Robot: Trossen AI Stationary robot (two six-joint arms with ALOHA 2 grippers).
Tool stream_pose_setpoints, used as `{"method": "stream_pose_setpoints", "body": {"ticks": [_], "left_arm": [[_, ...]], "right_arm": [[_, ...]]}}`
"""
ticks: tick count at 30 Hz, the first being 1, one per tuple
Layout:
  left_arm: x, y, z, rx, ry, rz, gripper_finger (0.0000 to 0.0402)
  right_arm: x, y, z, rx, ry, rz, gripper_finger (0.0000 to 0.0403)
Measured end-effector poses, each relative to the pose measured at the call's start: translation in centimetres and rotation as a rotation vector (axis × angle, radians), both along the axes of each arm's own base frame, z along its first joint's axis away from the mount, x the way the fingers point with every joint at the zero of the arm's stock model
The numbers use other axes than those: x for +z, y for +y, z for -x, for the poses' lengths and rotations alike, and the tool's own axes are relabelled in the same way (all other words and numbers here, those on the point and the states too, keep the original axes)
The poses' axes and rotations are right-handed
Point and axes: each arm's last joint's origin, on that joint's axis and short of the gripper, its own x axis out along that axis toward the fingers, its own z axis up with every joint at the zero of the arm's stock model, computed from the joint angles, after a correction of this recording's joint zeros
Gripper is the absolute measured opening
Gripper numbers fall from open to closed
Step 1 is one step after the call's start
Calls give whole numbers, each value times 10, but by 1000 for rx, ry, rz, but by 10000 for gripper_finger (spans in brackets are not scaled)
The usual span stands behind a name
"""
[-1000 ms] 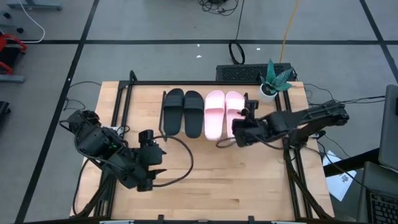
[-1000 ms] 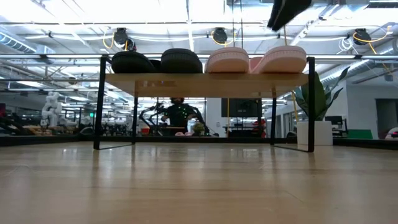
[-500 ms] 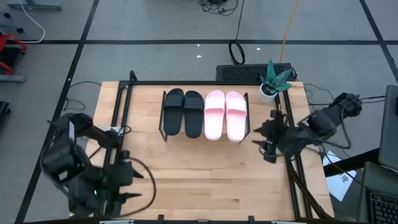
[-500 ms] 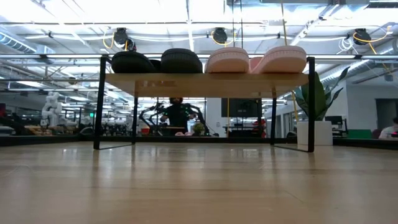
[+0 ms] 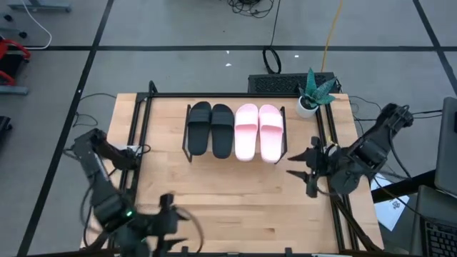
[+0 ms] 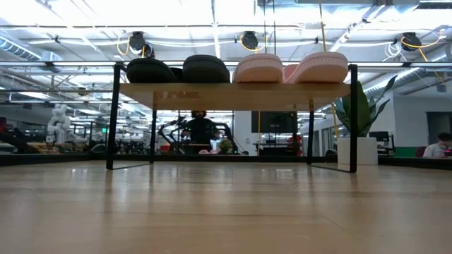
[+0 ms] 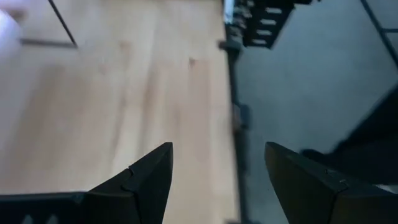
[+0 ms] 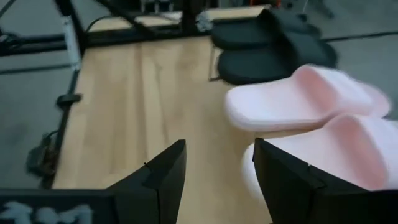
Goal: Pick and place slides into the shelf
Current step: Return to Home Position
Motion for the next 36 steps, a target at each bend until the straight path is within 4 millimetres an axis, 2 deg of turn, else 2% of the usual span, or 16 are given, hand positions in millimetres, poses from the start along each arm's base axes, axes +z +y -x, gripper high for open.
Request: {"method": "stream_pose_setpoints", "body": {"ticks": [4, 7, 10, 14, 19, 21, 25, 30, 36], "left_arm": [[-6, 31, -11, -55, -85, -66, 253], [-7, 61, 0, -90, -171, -82, 253], [-7, 93, 21, -98, -257, -68, 253], [-9, 133, 58, -103, -327, 0, 253], [-11, 166, 98, -130, -412, 60, 253], [-14, 175, 108, -143, -434, 71, 253], [-32, 184, 120, -152, -441, 105, 253], [-60, 179, 119, -171, -497, 177, 253], [-84, 177, 117, -178, -517, 183, 253]], "right_arm": [[-5, -14, 5, -13, -67, 19, 178], [-8, -26, 16, -4, -119, 18, 178], [-14, -42, 31, -15, -152, 12, 178], [-19, -65, 55, -51, -212, 13, 178], [-26, -90, 85, -82, -290, -9, 178], [-34, -96, 93, -81, -309, -30, 178], [-64, -98, 98, -35, -296, -103, 178], [-107, -86, 88, 59, -299, -228, 178], [-137, -78, 79, 119, -392, -257, 178]]}}
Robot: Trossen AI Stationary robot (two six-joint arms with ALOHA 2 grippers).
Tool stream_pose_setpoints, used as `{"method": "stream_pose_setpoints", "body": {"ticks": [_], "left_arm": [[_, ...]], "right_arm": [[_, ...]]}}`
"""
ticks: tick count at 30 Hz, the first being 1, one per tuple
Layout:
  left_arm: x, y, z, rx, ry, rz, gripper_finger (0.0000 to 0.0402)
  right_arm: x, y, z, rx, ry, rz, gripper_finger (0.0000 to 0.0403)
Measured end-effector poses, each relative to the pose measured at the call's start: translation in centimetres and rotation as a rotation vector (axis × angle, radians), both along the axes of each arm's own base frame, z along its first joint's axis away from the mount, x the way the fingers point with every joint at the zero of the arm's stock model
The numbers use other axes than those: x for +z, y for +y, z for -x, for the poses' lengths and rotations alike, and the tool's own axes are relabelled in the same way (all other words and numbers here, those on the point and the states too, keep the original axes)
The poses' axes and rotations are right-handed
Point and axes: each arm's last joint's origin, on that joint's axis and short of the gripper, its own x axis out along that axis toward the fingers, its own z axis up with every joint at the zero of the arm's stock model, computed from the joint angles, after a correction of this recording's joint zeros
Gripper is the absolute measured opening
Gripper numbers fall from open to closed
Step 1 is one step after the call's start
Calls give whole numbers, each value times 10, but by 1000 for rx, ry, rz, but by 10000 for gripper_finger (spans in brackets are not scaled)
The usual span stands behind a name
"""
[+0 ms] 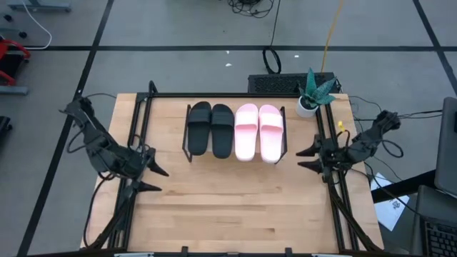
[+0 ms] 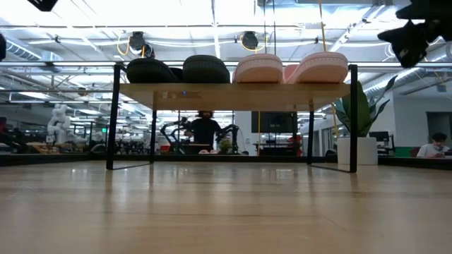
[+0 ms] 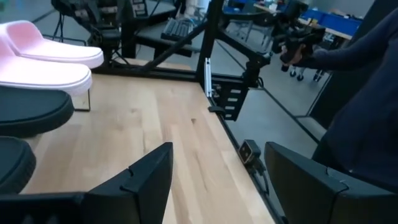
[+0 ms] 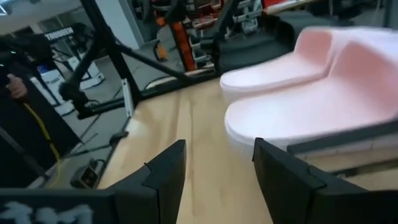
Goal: Pick and place slides into the shelf
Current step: Return to Home Position
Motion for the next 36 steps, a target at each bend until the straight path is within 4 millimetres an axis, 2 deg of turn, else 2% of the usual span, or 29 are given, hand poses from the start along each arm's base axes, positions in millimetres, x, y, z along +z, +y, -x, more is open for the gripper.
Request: {"method": "stream_pose_setpoints", "body": {"ticks": [8, 15, 19, 28, 36], "left_arm": [[-19, 25, 15, 18, -89, -8, 253], [-45, 41, 25, 39, -137, -16, 253], [-58, 43, 25, 46, -136, -45, 253], [-76, 45, 18, 29, -140, -91, 253], [-89, 48, 12, 7, -109, -122, 253]], "right_arm": [[-10, -14, 16, -6, -25, -24, 178], [-16, -18, 18, -67, 42, 1, 178], [-20, -14, 12, -42, -2, -18, 178], [-54, -4, -1, -3, 21, -55, 178], [-59, -10, -3, -25, 74, -26, 178]]}}
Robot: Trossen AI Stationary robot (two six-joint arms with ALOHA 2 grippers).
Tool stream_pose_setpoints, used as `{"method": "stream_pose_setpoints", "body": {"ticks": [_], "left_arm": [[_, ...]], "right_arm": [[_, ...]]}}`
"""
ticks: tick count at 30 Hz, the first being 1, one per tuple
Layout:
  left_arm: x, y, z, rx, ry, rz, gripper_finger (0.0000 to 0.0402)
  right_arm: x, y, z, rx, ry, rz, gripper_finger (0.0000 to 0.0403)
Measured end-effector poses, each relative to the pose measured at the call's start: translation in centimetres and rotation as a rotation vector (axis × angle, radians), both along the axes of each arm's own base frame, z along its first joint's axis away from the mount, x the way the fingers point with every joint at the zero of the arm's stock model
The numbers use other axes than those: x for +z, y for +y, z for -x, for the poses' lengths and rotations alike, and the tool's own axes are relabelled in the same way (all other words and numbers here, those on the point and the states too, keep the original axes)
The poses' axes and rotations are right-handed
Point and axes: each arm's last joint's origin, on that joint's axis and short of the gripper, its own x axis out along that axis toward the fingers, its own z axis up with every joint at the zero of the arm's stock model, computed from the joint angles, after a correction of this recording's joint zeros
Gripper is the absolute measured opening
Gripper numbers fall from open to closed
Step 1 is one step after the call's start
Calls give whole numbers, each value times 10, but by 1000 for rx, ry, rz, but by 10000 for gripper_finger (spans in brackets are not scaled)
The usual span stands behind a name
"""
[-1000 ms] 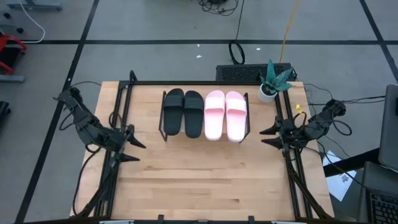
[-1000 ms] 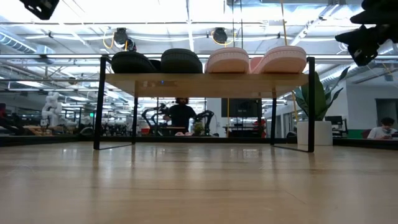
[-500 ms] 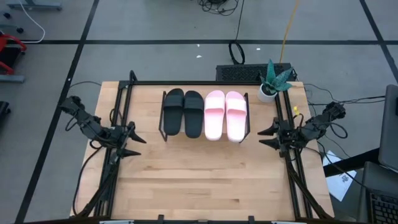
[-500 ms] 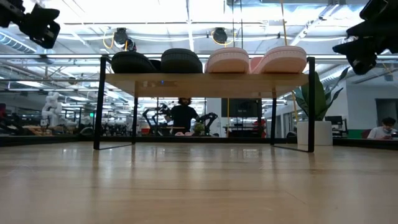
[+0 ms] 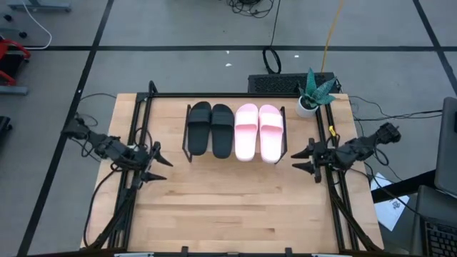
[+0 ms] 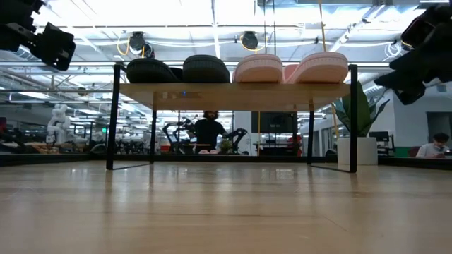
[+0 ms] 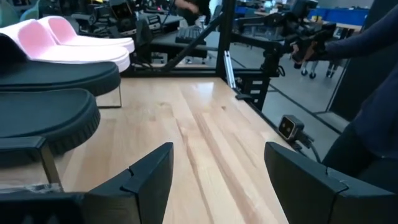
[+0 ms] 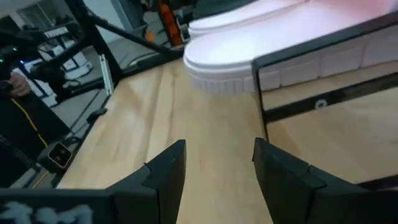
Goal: Pick and place slides into the shelf
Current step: Return to Home Position
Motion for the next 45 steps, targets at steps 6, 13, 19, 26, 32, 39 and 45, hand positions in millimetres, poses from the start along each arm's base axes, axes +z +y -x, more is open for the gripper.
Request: {"method": "stream_pose_setpoints", "body": {"ticks": [6, 13, 19, 26, 32, 39, 45], "left_arm": [[-2, 6, 1, -17, -10, -7, 253], [-5, 10, 1, 8, 24, 10, 253], [-6, 11, 1, 57, 25, -1, 253], [-7, 12, 1, 117, 65, 113, 253], [-6, 13, 1, 132, 86, 190, 253], [-6, 13, 1, 132, 86, 189, 253], [-6, 13, 1, 132, 85, 189, 253]], "right_arm": [[-2, -8, -3, 36, 36, 12, 178], [-2, -15, -5, 37, 38, 49, 178], [-4, -16, -7, 35, 20, 79, 178], [-11, -16, -10, 34, 18, 81, 178], [-9, -16, -11, 31, -17, 77, 178], [-4, -15, -12, 28, -75, 68, 178], [-4, -15, -12, 28, -80, 68, 178]]}}
